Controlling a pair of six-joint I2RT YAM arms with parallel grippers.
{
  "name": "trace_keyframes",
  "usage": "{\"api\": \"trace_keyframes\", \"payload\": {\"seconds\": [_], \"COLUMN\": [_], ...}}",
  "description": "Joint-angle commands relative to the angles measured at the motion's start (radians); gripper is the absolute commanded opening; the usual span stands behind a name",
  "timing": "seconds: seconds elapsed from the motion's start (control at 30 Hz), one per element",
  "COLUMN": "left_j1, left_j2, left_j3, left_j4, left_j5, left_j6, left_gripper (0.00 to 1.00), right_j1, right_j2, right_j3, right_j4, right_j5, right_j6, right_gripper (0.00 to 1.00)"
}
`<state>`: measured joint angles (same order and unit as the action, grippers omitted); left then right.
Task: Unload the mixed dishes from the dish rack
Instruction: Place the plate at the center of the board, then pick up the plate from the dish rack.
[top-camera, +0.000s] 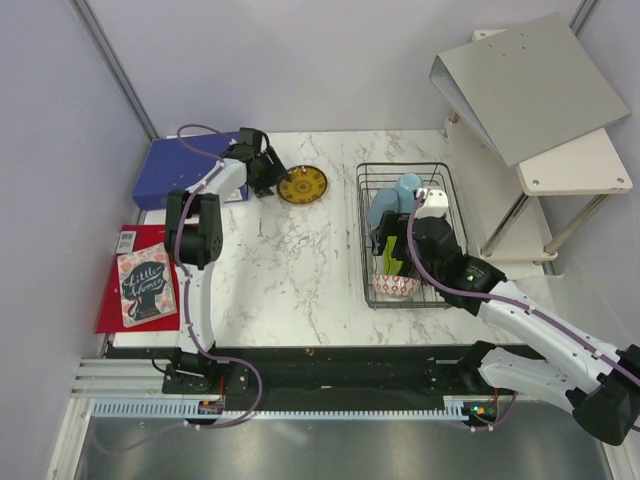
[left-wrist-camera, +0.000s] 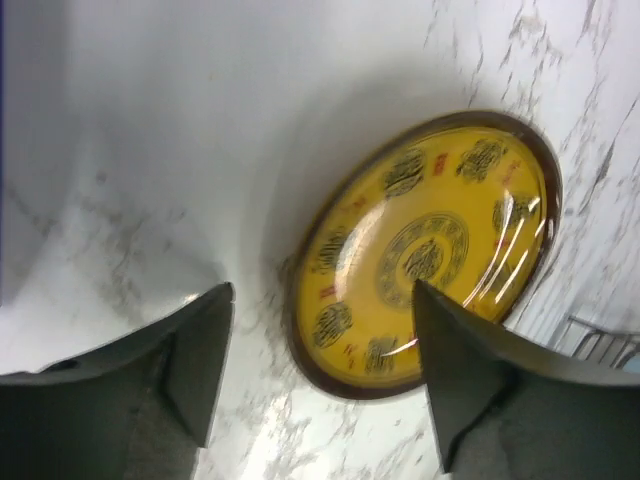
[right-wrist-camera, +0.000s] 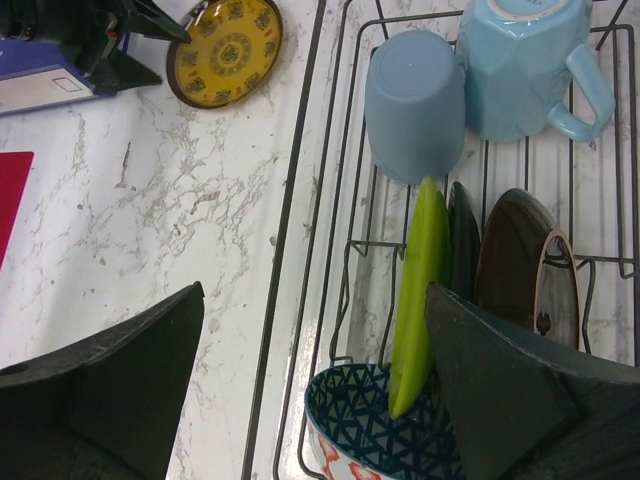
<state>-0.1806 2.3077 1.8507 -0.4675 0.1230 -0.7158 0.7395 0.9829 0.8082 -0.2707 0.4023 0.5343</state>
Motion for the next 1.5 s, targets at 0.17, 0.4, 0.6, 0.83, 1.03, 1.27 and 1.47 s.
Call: {"api": "trace_keyframes", "payload": {"seconds": [0.17,0.4,0.6,0.83,1.03,1.27,1.47], "left_j1": [0.010,-0.026,-0.152,-0.329,-0.364,-0.376,-0.378], "left_j2": [-0.312,-0.638,-0.879,-1.021,-1.045,-1.064,-1.087], "left_j3": [-0.105,-0.422,-0.651,-0.778,-0.821,-0.877,-0.918], "left_j4": [-0.011,0.090,0.159,0.159,0.153,0.153,0.152], "left_j5": [-0.051,-0.002,-0.095,-0.252,-0.270,-0.278,-0.273], "left_j6": [-0.002,-0.068,-0.073,-0.040,-0.024,-0.017,-0.017], "left_gripper": [0.99,0.99,0.97,0.95,0.95,0.95,0.95], "right_j1": [0.001,0.000,-0.002,0.001,0.001,0.003,0.017], "right_j2": [0.012,0.183,0.226,0.202,0.157,0.109,0.108], "right_j3": [0.132,0.258,0.217,0.189,0.197,0.201,0.175], "right_j4": [-0.117,-0.324,-0.338,-0.366,-0.449,-0.545,-0.582], "right_j5": [0.167,0.421,0.443,0.435,0.443,0.386,0.366], "right_j6": [-0.014,-0.033,0.003,0.052,0.059,0.032,0.001], "right_gripper": [0.98,0.96,0.77,0.60,0.49,0.38,0.39]}}
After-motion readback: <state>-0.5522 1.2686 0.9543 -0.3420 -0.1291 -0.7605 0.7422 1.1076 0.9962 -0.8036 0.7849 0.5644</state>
